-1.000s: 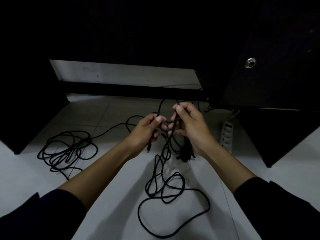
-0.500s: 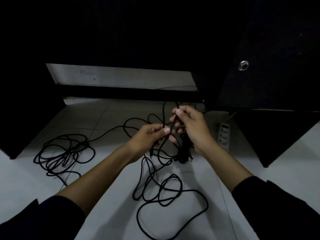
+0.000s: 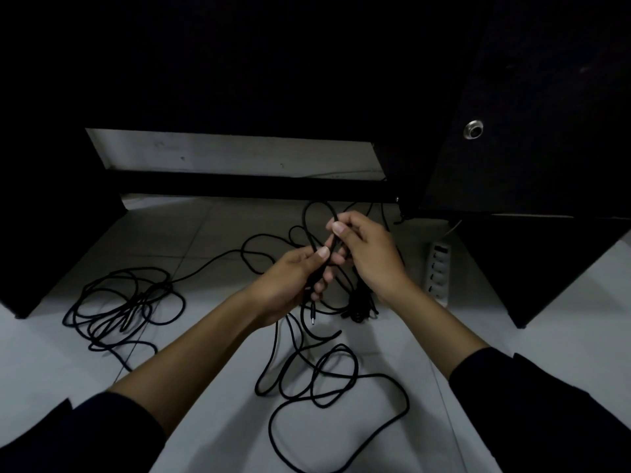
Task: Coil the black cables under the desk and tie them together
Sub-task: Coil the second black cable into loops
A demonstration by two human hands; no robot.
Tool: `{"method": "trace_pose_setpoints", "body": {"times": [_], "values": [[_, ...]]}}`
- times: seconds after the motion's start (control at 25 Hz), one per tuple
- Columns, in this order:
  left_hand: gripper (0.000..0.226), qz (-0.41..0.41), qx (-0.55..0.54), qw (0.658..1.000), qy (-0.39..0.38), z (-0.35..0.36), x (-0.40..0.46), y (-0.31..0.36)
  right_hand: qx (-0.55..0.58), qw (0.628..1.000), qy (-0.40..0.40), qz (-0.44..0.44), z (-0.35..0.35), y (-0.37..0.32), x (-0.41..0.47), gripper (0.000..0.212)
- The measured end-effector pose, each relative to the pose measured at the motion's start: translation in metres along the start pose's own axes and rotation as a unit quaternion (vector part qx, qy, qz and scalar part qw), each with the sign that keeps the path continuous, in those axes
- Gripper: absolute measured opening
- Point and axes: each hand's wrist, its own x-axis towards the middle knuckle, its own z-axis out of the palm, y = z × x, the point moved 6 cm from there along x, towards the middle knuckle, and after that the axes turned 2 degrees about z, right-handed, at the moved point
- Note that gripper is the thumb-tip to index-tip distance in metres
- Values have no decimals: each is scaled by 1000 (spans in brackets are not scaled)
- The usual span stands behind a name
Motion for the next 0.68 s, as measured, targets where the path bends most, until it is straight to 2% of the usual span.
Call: {"method": "trace_pose_setpoints", "body": {"times": [0.24, 0.4, 0.48, 0.56, 0.68], "values": [[29, -21, -10, 1000, -15, 2, 2, -1, -29, 999, -1, -23, 0, 0, -1, 17], [26, -3, -30, 1000, 3, -1, 3, 0, 34, 999, -22, 18, 4, 3, -5, 19], [28, 26, -62, 997, 27, -6, 6, 5, 75, 989, -81, 93, 19, 11, -17, 26], [28, 43, -60, 995, 62, -12, 9, 9, 94, 968, -175, 153, 37, 20, -39, 34], [25, 55, -59, 992, 95, -18, 10, 11, 74, 934, -307, 168, 52, 28, -67, 43]]}}
